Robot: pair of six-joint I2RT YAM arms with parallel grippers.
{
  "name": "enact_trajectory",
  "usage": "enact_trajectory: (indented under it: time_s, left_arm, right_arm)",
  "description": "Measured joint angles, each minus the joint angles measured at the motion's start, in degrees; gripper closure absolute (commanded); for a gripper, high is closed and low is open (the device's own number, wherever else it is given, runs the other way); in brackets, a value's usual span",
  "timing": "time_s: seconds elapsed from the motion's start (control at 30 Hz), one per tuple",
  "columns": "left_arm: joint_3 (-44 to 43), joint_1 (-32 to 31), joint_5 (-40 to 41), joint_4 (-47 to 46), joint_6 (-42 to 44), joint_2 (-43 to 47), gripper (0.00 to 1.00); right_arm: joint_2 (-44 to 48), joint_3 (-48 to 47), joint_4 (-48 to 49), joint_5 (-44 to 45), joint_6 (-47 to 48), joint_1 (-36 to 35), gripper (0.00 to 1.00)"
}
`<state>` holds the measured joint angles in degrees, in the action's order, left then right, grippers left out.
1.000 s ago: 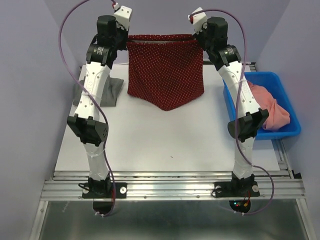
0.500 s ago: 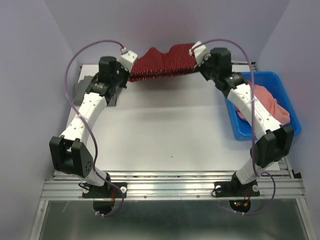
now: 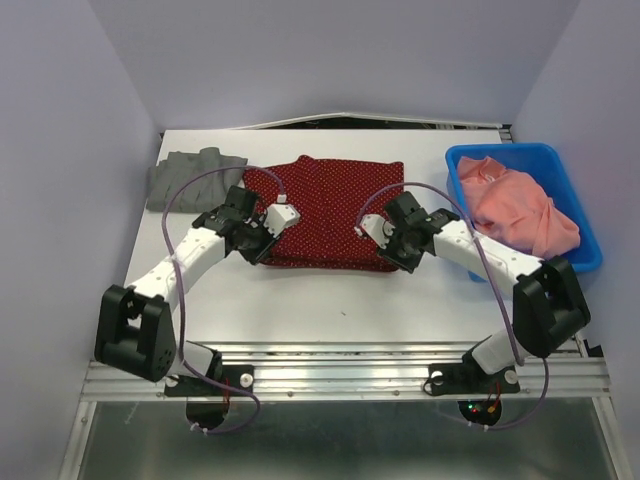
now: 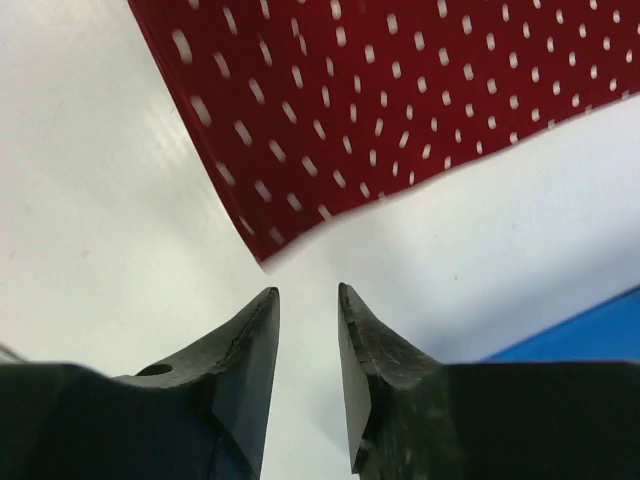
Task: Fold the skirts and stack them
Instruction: Flatten the skirt out
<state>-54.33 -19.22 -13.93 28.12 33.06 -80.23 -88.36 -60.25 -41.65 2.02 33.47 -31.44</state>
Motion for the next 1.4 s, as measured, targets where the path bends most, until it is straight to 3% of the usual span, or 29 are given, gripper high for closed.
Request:
enact_trajectory:
  time_s: [0.03, 0.1, 0.27, 0.37, 0.53, 0.6, 0.83, 1.0, 1.2, 1.4]
  left_arm:
    - [0.0, -0.4, -0.8, 1.0, 0.7, 1.9, 0.45]
    - [-0.1, -0.8, -2.1, 3.5, 2.4, 4.7, 0.3]
    - [-2.6, -1.0, -5.8, 14.0, 7.2, 9.7, 0.27]
    - [-5.6, -1.0, -7.5, 18.2, 9.0, 11.6, 0.27]
    - [-6.7, -1.0, -6.5, 15.0, 4.9, 11.9, 0.47]
    - [-7.4, -1.0, -4.7, 11.5, 1.1, 8.6, 0.53]
    - [-11.2, -0.5, 2.3, -1.0, -9.6, -8.9, 0.57]
    - [-14.3, 1.7, 5.3, -4.7, -14.0, -19.2, 0.62]
    - [-17.9, 7.1, 7.4, -5.8, -15.5, -27.8, 0.65]
    - [-18.9, 8.8, 8.1, -5.5, -14.1, -29.0, 0.69]
  right_arm:
    - [1.7, -0.2, -1.6, -0.6, 0.0, -0.2, 0.25]
    - [3.4, -1.4, -6.0, -2.5, -0.3, -0.3, 0.21]
    - [4.8, -10.1, -15.7, -9.1, 0.1, -0.3, 0.19]
    - [7.0, -15.2, -17.7, -11.4, -0.4, -0.4, 0.26]
    - [7.7, -17.2, -13.2, -10.1, -2.8, -0.4, 0.43]
    - [3.1, -17.4, -9.0, -8.1, -4.2, -0.3, 0.47]
    - [-19.1, -22.1, 4.0, -3.8, -7.8, 4.0, 0.54]
    - [-25.9, -23.2, 8.7, 1.2, -8.0, 6.7, 0.6]
    - [-24.0, -16.2, 13.6, 5.0, -6.3, 6.8, 0.67]
    - [-15.7, -5.7, 12.0, 2.8, -4.0, 5.8, 0.69]
